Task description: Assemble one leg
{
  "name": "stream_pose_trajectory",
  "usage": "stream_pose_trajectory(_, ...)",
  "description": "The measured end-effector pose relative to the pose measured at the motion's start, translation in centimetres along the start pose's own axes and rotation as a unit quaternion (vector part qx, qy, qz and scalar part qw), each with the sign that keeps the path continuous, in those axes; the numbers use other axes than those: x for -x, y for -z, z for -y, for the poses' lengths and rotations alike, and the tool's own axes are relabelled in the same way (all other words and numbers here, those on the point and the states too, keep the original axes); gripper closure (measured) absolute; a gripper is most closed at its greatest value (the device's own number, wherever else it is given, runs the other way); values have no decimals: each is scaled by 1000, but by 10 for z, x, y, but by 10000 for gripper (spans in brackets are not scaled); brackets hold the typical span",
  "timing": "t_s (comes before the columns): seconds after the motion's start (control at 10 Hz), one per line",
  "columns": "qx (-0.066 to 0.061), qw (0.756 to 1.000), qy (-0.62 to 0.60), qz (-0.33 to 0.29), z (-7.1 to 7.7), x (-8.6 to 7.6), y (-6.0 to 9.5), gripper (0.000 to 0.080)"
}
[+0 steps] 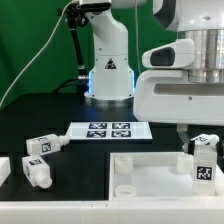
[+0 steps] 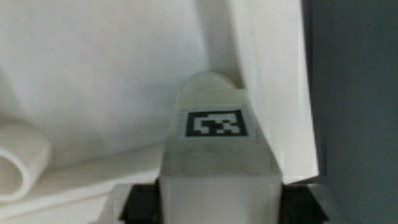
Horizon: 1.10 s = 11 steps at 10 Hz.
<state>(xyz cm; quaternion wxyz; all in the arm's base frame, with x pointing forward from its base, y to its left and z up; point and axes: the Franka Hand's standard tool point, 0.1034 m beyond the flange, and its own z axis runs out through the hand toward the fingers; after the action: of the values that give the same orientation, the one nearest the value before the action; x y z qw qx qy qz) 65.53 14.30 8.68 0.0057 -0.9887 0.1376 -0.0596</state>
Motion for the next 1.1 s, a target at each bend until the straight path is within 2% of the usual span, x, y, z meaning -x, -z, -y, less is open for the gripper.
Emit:
stream_pose_trajectory(0.3,2,993,-121,0,-14,-4,-1,519)
stream_pose_trajectory(0.7,14,977,-215,0,-28,-6,0,517)
stream_pose_trajectory(0.9,10,978,-210,-3,-25,-8,6,273)
stream_pose_trajectory(1.0,7,978,-209,-5,-24,-10,14,273)
stream_pose_trajectory(1.1,5,979,-206,-5,-25,-11,22,176)
